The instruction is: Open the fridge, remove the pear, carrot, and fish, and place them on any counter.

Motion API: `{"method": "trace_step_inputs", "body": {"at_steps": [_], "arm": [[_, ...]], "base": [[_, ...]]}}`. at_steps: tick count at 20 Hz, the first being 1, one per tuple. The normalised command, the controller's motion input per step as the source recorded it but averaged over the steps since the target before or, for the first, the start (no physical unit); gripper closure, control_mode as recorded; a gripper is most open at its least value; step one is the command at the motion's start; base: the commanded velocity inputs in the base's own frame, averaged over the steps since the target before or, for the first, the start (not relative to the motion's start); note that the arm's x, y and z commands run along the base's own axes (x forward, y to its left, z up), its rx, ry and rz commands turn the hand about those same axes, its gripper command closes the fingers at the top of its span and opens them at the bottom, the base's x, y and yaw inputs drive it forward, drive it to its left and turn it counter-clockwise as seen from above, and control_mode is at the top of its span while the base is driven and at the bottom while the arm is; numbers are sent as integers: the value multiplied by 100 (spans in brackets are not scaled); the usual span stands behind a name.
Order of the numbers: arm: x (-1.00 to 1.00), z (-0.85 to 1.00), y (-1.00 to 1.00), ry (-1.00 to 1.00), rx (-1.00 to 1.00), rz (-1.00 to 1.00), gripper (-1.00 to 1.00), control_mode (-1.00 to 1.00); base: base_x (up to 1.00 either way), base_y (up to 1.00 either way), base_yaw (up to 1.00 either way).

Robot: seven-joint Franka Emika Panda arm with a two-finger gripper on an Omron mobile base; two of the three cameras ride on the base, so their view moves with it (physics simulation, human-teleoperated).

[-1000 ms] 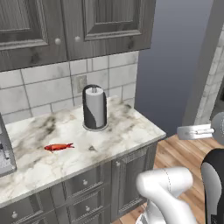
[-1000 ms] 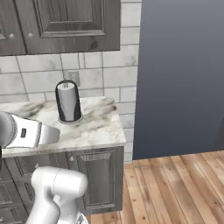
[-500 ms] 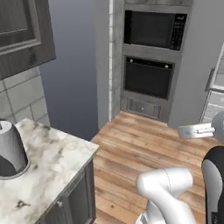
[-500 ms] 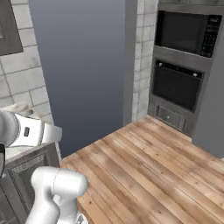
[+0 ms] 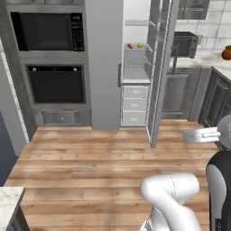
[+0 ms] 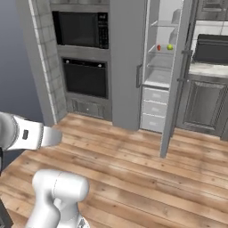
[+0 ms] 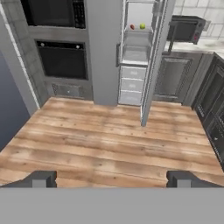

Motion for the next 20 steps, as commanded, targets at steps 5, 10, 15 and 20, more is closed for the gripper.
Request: {"method": "trace_step_inputs", "body": {"at_steps": [5,10,15,20], "arm": [[0,0,0,0,0,0,-100,100],[0,0,0,0,0,0,-100,100],[0,0,0,0,0,0,-100,100],[0,0,0,0,0,0,-100,100]], "base": [[0,0,-3],[28,0,-6],[75,0,-9],[98,0,-9]]}}
